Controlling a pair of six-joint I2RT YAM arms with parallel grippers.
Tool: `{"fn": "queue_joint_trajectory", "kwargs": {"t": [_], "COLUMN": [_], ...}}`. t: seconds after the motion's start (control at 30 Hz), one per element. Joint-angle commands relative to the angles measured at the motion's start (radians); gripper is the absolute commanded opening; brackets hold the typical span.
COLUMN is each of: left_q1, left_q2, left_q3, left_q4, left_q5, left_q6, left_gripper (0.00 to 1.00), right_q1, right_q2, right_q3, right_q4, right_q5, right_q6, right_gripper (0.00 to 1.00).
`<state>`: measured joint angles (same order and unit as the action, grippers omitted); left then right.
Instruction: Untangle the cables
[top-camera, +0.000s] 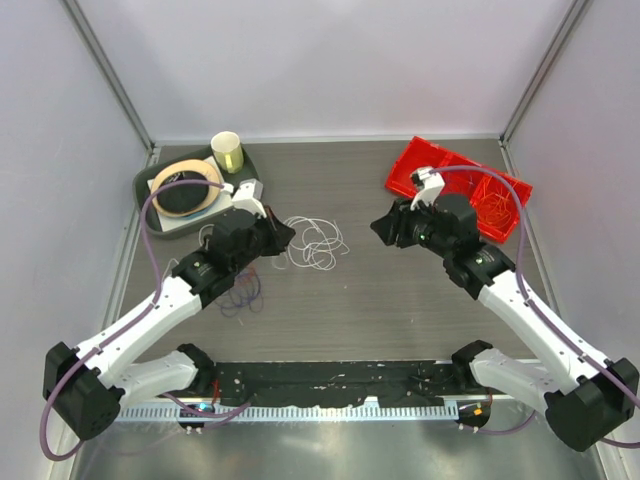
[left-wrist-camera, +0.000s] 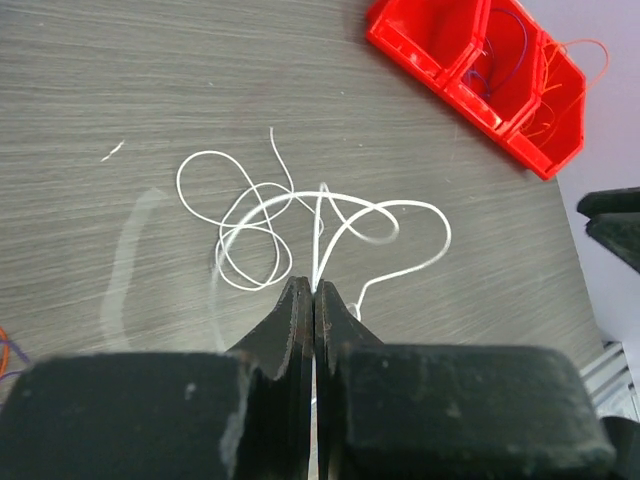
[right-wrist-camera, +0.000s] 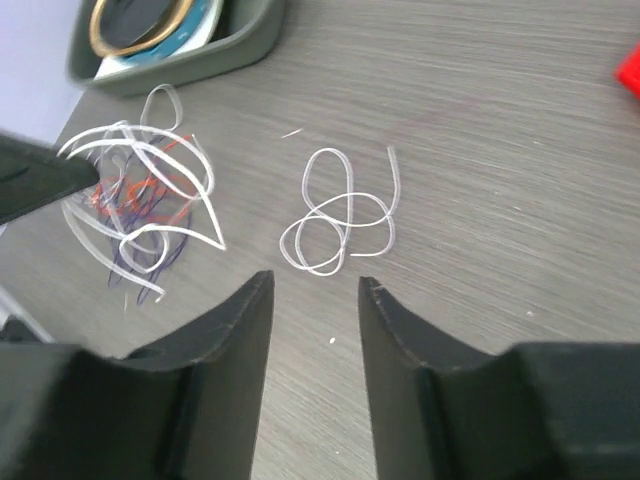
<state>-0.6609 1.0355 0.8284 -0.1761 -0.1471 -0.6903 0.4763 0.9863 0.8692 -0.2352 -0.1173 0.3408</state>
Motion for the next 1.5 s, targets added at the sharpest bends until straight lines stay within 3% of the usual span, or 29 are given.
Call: {"fn": "queue_joint_trajectory", "kwargs": {"t": [0.0, 0.03, 0.1, 0.47, 0.6, 0.63, 0.73, 0.8, 0.83, 0.87, 0.93, 1.1, 1.23, 1.33, 1.47], "left_q1": [-0.002, -0.002, -0.002, -0.002, -0.002, -0.002, -0.002, 0.000, -0.002, -0.003, -0.002, -0.002, -0.002, -0.002, -0.005], "left_q2": [-0.019, -0.018, -0.017, -0.019, -0.022, -0.026, -0.034, -0.043, -0.043, -0.046, -0.054, -0.097, -0.103, -0.066, -0.005], "left_q3": [0.014, 0.023, 0.034, 0.038, 0.037, 0.035, 0.031, 0.029, 0.031, 0.032, 0.034, 0.035, 0.038, 0.061, 0.097], "left_q4": [0.053, 0.056, 0.055, 0.092, 0.093, 0.093, 0.089, 0.055, 0.038, 0.018, -0.026, -0.050, 0.004, 0.027, 0.047], "left_q5": [0.098, 0.127, 0.144, 0.241, 0.242, 0.242, 0.233, 0.216, 0.187, 0.175, 0.127, 0.127, 0.242, 0.288, 0.236], "left_q6": [0.035, 0.034, 0.029, -0.009, -0.014, -0.015, -0.015, -0.014, -0.014, -0.006, 0.006, 0.092, 0.179, 0.213, 0.209], "left_gripper": [0.00, 0.00, 0.00, 0.00, 0.00, 0.00, 0.00, 0.00, 0.10, 0.57, 0.99, 1.00, 1.00, 1.00, 1.00], "right_q1": [0.002, 0.001, 0.002, 0.076, 0.091, 0.093, 0.107, 0.122, 0.130, 0.131, 0.134, 0.142, 0.163, 0.179, 0.185], "right_q2": [-0.008, -0.009, -0.017, 0.057, 0.136, 0.155, 0.196, 0.186, 0.177, 0.167, 0.153, 0.164, 0.184, 0.173, 0.134], "right_q3": [-0.056, -0.073, -0.120, -0.145, -0.115, -0.108, -0.081, -0.070, -0.065, -0.047, -0.016, 0.129, 0.208, 0.240, 0.264], "right_q4": [0.155, 0.183, 0.267, 0.411, 0.435, 0.435, 0.430, 0.433, 0.429, 0.406, 0.360, 0.120, 0.005, -0.006, 0.004], "right_q5": [-0.295, -0.397, -0.436, -0.415, -0.338, -0.314, -0.253, -0.191, -0.141, -0.119, -0.105, -0.081, -0.130, -0.206, -0.261], "right_q6": [-0.144, -0.167, -0.198, -0.224, -0.191, -0.184, -0.161, -0.155, -0.158, -0.167, -0.196, -0.328, -0.405, -0.413, -0.384], "right_gripper": [0.50, 0.53, 0.56, 0.60, 0.56, 0.53, 0.04, 0.01, 0.01, 0.01, 0.01, 0.01, 0.01, 0.01, 0.01]}}
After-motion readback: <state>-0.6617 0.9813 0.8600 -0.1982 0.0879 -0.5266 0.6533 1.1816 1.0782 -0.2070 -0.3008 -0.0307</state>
